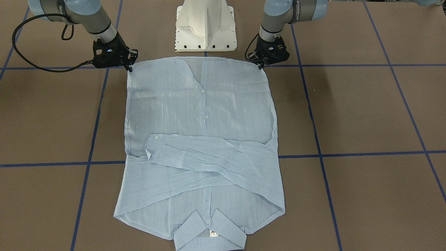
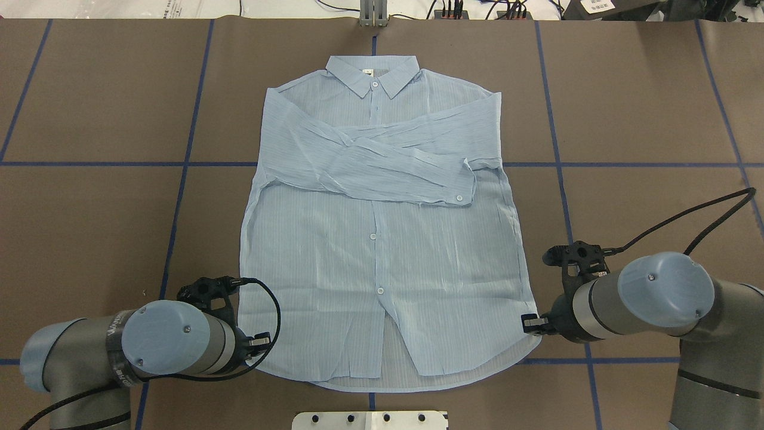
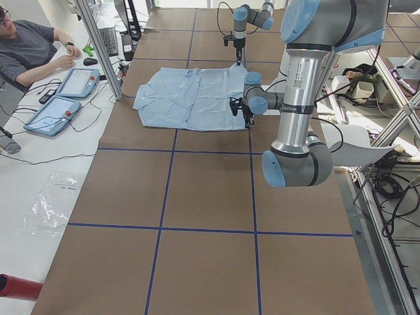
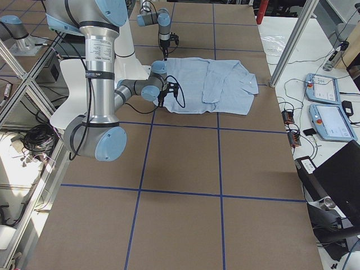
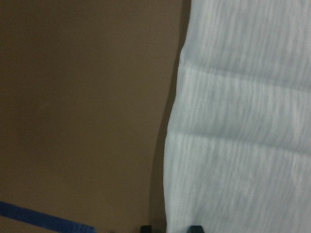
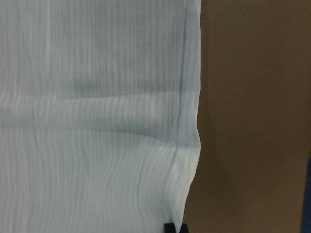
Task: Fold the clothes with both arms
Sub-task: 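Grasp both hem corners nearest the robot with left and right grippers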
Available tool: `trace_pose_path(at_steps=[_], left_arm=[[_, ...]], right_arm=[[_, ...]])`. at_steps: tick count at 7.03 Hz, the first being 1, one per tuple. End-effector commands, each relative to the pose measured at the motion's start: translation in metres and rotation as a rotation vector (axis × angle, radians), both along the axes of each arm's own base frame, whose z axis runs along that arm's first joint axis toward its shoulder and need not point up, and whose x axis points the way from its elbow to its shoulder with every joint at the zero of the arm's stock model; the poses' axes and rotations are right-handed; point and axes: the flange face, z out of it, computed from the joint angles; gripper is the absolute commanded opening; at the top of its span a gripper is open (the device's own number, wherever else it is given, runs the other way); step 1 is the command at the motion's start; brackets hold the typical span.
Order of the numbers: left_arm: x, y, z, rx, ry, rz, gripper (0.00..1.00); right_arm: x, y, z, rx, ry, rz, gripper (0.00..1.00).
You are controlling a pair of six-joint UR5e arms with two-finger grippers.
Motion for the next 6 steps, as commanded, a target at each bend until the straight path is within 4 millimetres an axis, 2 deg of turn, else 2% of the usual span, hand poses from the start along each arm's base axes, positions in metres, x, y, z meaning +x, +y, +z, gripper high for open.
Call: trace_pose_path(at_steps=[1,3,4,5,6], left_arm=[[-0.017,-0.002,-0.017,0.023,0.036,0.013,0.00],[-0.028,-0.003,-0.029,0.069,0.056,0.044,0.00],[-0.039,-0.001,-0.028,0.067,0.060,0.046,0.00],[-0.052,-0.008,-0.039,0.062,0.088,0.037,0.00],[-0.074,-0.024,-0.058,0.073,0.136,0.025,0.00]], right_arm=[[0.005,-0.003,-0.007,0.000,-0.018,0.004,0.00],[0.015,-0.007,-0.017,-0.009,-0.043,0.006,0.00],[0.026,-0.018,-0.020,-0.034,-0.063,0.010,0.00],[0.040,-0.032,-0.025,-0.058,-0.085,0.021,0.00],[0.052,-0.045,-0.029,-0.076,-0.104,0.028,0.00]])
